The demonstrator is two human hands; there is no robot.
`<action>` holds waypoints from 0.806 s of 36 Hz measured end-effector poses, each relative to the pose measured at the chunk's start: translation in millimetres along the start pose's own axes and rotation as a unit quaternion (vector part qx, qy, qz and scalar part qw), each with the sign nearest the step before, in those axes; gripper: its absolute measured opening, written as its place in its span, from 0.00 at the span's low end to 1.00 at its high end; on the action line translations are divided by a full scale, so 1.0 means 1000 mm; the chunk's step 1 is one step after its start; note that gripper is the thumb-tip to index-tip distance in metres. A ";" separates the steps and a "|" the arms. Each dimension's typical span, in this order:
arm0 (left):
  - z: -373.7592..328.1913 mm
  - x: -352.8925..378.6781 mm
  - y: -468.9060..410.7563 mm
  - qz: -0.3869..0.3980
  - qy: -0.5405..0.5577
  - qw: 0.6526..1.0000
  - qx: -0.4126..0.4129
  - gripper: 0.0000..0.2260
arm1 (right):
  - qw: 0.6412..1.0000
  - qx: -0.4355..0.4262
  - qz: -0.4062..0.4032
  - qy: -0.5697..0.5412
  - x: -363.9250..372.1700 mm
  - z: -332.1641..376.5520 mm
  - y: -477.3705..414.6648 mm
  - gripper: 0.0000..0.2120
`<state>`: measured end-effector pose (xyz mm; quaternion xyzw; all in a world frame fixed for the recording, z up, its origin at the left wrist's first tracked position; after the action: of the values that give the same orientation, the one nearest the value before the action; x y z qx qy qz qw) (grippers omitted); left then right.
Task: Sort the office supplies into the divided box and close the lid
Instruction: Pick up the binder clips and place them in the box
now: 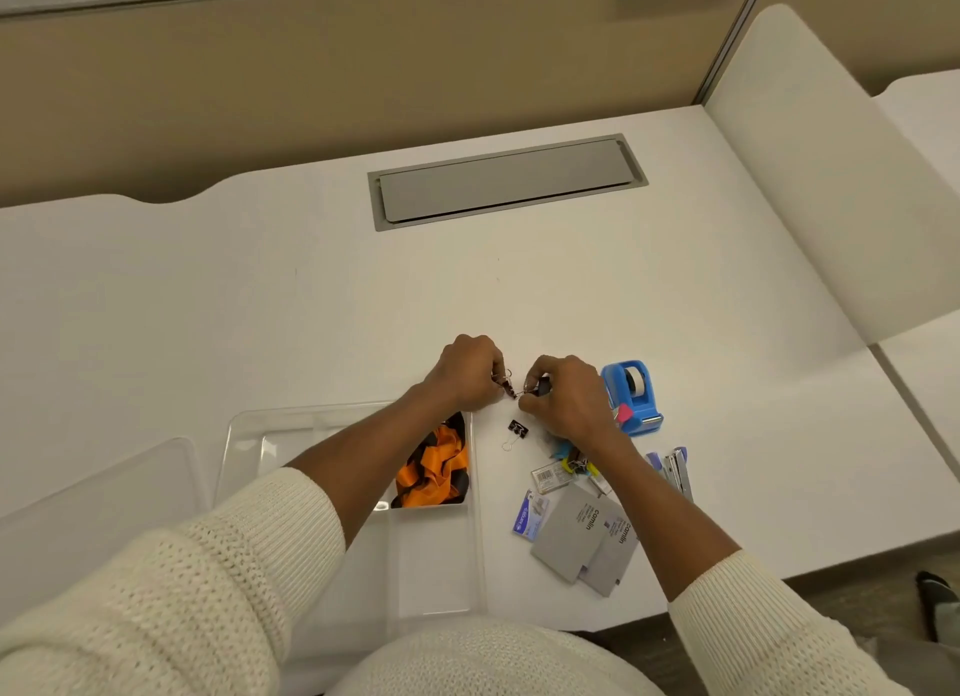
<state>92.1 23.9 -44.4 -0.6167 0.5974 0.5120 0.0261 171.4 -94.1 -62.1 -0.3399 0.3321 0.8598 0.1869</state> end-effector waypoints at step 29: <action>-0.055 0.026 -0.005 -0.004 -0.248 0.958 0.141 0.16 | 0.997 0.061 0.050 -0.003 0.004 0.001 0.039 0.08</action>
<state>122.5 -28.3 -38.2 -0.4627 0.6359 0.5593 0.2622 147.4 -120.6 -47.2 -0.3079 0.4002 0.8473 0.1648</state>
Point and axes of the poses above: each hand's wrist, its own y-axis away from the middle knuckle, its own x-axis out of the palm, z = x × y, the point moved 10 cm from there along -y, towards the middle knuckle, and after that the axes turned 12 degrees about z, right-handed, at the moved point
